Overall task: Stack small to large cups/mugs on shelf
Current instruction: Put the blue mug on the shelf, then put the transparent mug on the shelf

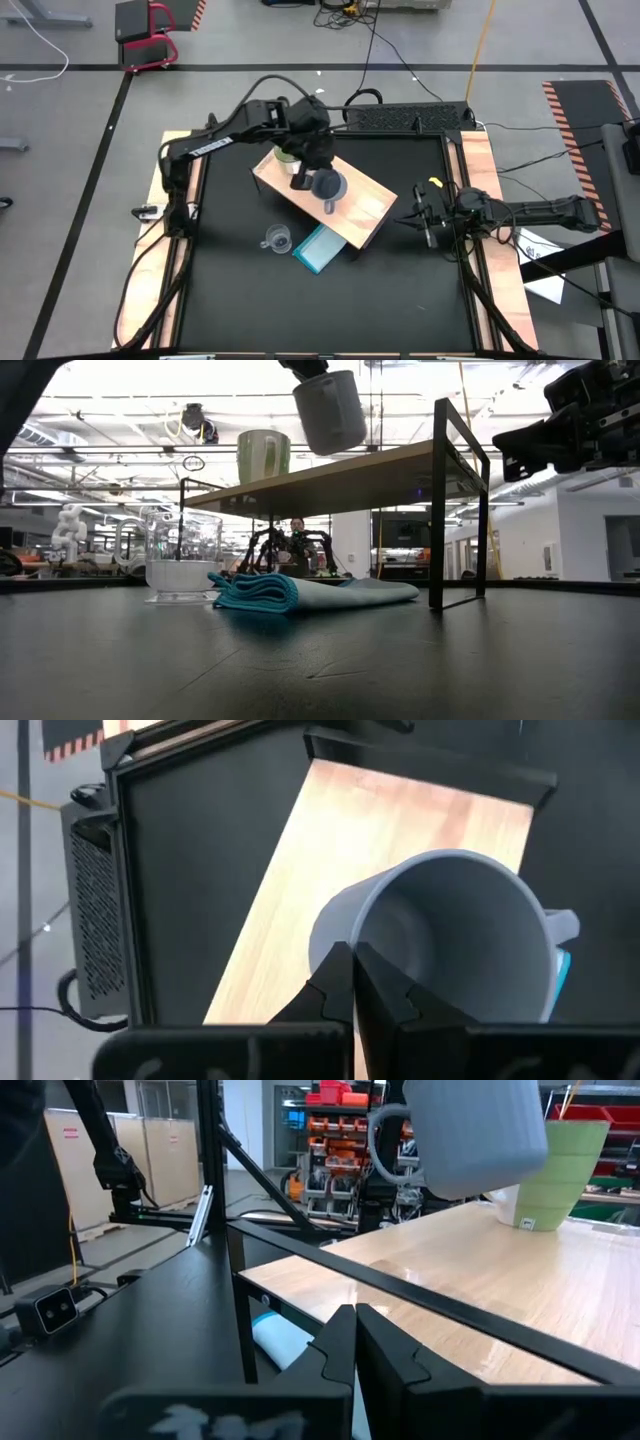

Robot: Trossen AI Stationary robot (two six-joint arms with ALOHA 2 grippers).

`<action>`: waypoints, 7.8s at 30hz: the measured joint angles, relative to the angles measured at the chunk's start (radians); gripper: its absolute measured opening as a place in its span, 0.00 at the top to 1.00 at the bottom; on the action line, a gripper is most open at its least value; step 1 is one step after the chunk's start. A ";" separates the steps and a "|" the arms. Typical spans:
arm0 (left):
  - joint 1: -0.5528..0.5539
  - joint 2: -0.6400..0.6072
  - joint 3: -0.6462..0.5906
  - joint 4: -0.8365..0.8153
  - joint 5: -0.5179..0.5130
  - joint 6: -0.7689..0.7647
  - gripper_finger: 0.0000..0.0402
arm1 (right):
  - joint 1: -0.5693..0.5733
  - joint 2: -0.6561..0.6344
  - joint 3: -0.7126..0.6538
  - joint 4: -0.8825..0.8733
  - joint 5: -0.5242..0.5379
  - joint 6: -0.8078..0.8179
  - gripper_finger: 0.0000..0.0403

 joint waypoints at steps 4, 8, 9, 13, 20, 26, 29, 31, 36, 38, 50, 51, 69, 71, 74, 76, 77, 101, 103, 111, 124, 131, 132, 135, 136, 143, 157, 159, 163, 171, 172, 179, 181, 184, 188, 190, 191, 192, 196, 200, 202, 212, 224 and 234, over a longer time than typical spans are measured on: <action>0.009 0.030 0.035 -0.018 0.031 -0.022 1.00 | 0.000 0.011 0.000 0.000 0.000 0.000 1.00; 0.021 0.038 0.035 -0.041 0.050 -0.058 1.00 | 0.000 0.021 0.000 0.000 0.000 0.000 1.00; 0.025 0.038 0.035 -0.053 0.053 -0.070 1.00 | 0.000 0.021 0.000 0.000 0.000 0.000 1.00; 0.028 0.043 0.035 -0.079 0.052 -0.082 1.00 | 0.000 0.024 0.000 0.000 0.000 0.000 1.00; 0.027 0.044 0.035 -0.104 0.052 -0.081 1.00 | 0.000 0.024 0.000 0.000 0.000 0.001 1.00; 0.026 0.044 0.025 -0.128 0.052 -0.073 1.00 | 0.000 0.025 0.000 0.000 0.000 0.011 1.00; 0.027 0.044 0.025 -0.132 0.052 -0.067 1.00 | 0.000 0.025 0.000 0.000 0.000 0.011 1.00; 0.026 0.052 0.025 -0.131 0.052 -0.062 1.00 | 0.000 0.024 0.000 0.000 0.000 0.011 1.00; 0.024 0.077 0.025 -0.150 0.052 -0.056 1.00 | 0.000 0.029 0.000 0.000 0.000 0.023 1.00; 0.024 0.087 0.024 -0.154 0.046 -0.053 1.00 | 0.000 0.031 0.000 0.000 0.000 0.023 1.00; 0.034 0.103 0.025 -0.150 0.027 -0.033 1.00 | 0.000 0.042 0.000 0.000 0.000 0.022 1.00; 0.034 0.102 0.025 -0.148 0.026 -0.032 1.00 | 0.000 0.043 0.000 0.000 0.000 0.021 1.00; 0.034 0.102 0.025 -0.135 0.016 -0.019 1.00 | 0.000 0.043 0.000 0.000 0.000 0.026 1.00; 0.034 0.102 0.025 -0.132 0.010 -0.013 1.00 | 0.000 0.043 0.000 -0.001 0.000 0.026 1.00; 0.038 0.102 0.025 -0.115 0.009 -0.012 0.99 | 0.000 0.043 0.000 -0.001 0.000 0.026 1.00; 0.040 0.103 0.025 -0.106 0.009 -0.012 1.00 | 0.000 0.043 0.000 0.000 0.000 0.027 1.00; 0.040 0.107 0.025 -0.103 0.009 -0.012 1.00 | 0.000 0.043 0.000 -0.001 0.000 0.030 1.00; 0.053 0.144 0.025 -0.094 0.016 -0.011 0.97 | 0.000 0.053 0.000 -0.016 0.000 0.041 1.00; 0.053 0.144 0.025 -0.095 0.016 -0.015 0.97 | 0.000 0.053 0.000 -0.016 0.000 0.041 1.00; 0.023 0.144 0.025 -0.098 -0.006 -0.023 0.97 | 0.000 0.053 0.000 -0.016 0.000 0.039 1.00; -0.044 0.144 0.025 -0.083 -0.160 -0.018 0.99 | 0.000 0.053 0.000 -0.016 0.000 0.044 1.00; -0.080 0.144 0.024 -0.071 -0.234 -0.012 0.99 | 0.000 0.053 0.000 -0.016 0.000 0.045 1.00; -0.083 0.144 0.024 -0.068 -0.241 -0.010 0.99 | 0.000 0.053 0.000 -0.016 0.000 0.045 1.00; -0.090 0.144 0.024 -0.065 -0.247 -0.009 0.99 | 0.000 0.053 0.000 -0.016 0.000 0.045 1.00; -0.091 0.144 0.024 -0.065 -0.251 -0.009 1.00 | 0.000 0.053 0.000 -0.016 0.000 0.045 1.00; -0.103 0.144 0.024 -0.066 -0.298 -0.016 1.00 | 0.000 0.053 0.000 -0.017 0.000 0.045 1.00; -0.126 0.144 0.024 -0.070 -0.356 -0.015 1.00 | 0.000 0.053 0.000 -0.023 0.000 0.050 1.00; -0.132 0.144 0.024 -0.072 -0.376 -0.016 1.00 | 0.000 0.053 0.000 -0.023 0.000 0.050 1.00; -0.146 0.144 0.024 -0.094 -0.404 -0.014 1.00 | 0.000 0.053 0.000 -0.023 0.000 0.050 1.00; -0.164 0.136 0.024 -0.110 -0.424 -0.064 1.00 | 0.000 0.053 0.000 -0.023 0.000 0.050 1.00; -0.166 0.136 0.024 -0.111 -0.431 -0.067 1.00 | 0.000 0.053 0.000 -0.023 0.000 0.050 1.00; -0.207 0.136 0.024 -0.087 -0.563 -0.064 1.00 | 0.000 0.053 0.000 -0.023 0.000 0.053 1.00; -0.215 0.136 0.024 -0.091 -0.564 -0.064 1.00 | 0.000 0.053 0.000 -0.023 0.000 0.053 1.00; -0.224 0.136 0.024 -0.092 -0.566 -0.063 1.00 | 0.000 0.053 0.000 -0.023 0.000 0.053 1.00; -0.224 0.136 0.024 -0.092 -0.561 -0.068 1.00 | 0.000 0.053 0.000 -0.023 0.000 0.059 1.00; -0.220 0.136 0.024 -0.092 -0.554 -0.069 1.00 | 0.000 0.053 0.000 -0.022 0.000 0.061 1.00; -0.220 0.136 0.024 -0.092 -0.553 -0.072 1.00 | 0.000 0.053 0.000 -0.023 0.000 0.061 1.00; -0.220 0.136 0.024 -0.092 -0.553 -0.075 1.00 | 0.000 0.053 0.000 -0.022 0.000 0.061 1.00; -0.215 0.136 0.024 -0.093 -0.556 -0.083 0.97 | 0.000 0.053 0.000 -0.022 0.000 0.061 1.00; -0.208 0.136 0.024 -0.095 -0.556 -0.098 0.93 | 0.000 0.053 0.000 -0.021 0.000 0.061 1.00; -0.207 0.136 0.024 -0.100 -0.561 -0.099 0.91 | 0.000 0.053 0.000 -0.020 0.000 0.061 1.00; -0.211 0.136 0.024 -0.102 -0.561 -0.104 0.75 | 0.000 0.053 0.000 -0.019 0.000 0.061 1.00; -0.247 0.012 0.028 -0.069 -0.634 -0.045 0.69 | 0.000 0.054 -0.001 -0.014 0.000 0.064 1.00; -0.297 -0.257 0.022 -0.064 -0.461 -0.214 0.74 | 0.000 0.055 0.000 -0.006 0.000 0.071 1.00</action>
